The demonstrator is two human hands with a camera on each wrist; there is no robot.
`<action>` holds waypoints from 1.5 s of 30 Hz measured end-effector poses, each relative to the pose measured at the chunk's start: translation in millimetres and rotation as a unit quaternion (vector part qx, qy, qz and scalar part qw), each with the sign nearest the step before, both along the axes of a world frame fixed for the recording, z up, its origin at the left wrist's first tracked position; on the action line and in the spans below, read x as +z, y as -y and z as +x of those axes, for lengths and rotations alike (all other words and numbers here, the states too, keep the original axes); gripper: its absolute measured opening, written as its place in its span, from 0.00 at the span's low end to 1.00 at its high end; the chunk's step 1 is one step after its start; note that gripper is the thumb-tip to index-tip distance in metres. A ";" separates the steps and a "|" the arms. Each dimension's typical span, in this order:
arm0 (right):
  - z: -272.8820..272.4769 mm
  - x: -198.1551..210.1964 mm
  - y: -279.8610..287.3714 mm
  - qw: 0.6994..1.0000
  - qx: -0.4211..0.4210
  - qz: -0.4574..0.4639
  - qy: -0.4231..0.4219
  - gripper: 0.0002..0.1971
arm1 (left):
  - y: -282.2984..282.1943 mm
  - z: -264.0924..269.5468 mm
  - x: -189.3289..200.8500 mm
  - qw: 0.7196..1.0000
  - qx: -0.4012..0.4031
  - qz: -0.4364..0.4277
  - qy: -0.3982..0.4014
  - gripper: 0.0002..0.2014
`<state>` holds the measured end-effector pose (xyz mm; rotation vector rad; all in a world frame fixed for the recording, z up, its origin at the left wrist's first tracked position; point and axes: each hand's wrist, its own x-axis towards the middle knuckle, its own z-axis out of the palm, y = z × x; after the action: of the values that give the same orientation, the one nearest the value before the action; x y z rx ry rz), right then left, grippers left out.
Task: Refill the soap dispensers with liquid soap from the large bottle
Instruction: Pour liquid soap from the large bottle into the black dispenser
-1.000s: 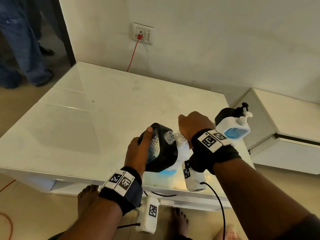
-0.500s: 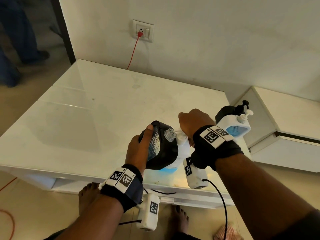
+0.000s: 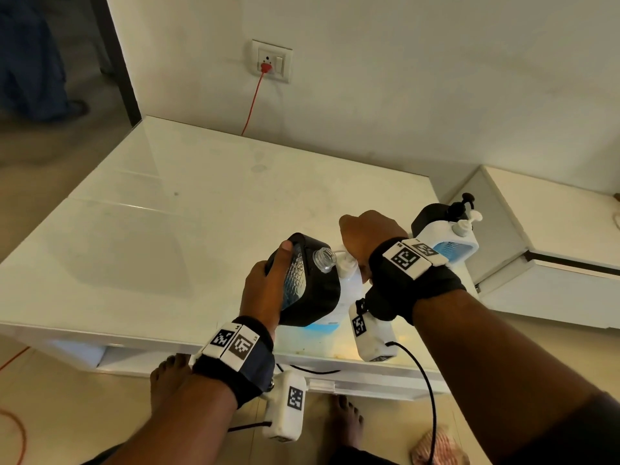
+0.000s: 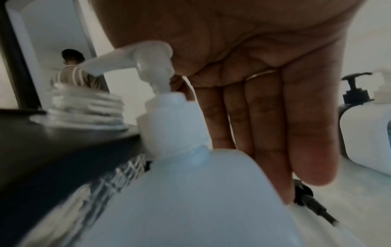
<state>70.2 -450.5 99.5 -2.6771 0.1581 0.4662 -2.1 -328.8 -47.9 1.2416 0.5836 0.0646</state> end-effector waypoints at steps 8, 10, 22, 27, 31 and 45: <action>1.3 -10.4 3.9 0.997 0.019 -0.052 0.061 0.16 | 0.6 0.6 1.3 1.000 -0.002 -0.003 0.008 0.46; 1.9 -10.0 2.6 0.997 0.020 -0.057 0.052 0.19 | 1.7 -0.3 2.0 1.000 -0.006 -0.008 0.005 0.47; 7.4 -11.1 3.1 0.997 0.025 -0.057 0.037 0.19 | 0.7 0.0 1.2 1.000 -0.004 -0.005 0.003 0.53; 4.4 -12.8 2.6 0.995 0.038 -0.069 0.060 0.21 | 0.5 0.0 -0.4 1.000 -0.005 -0.003 0.003 0.52; 7.0 -9.9 2.1 0.997 0.046 -0.059 0.029 0.28 | 1.1 -1.5 0.8 1.000 -0.007 0.008 0.000 0.55; 7.2 -17.5 6.1 0.994 0.041 -0.071 0.072 0.23 | 1.4 -3.0 3.1 1.000 -0.005 0.014 0.002 0.51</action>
<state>77.4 -456.6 82.0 -2.8535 0.0399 0.2937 -5.1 -330.2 -44.7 1.2705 0.5758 0.0670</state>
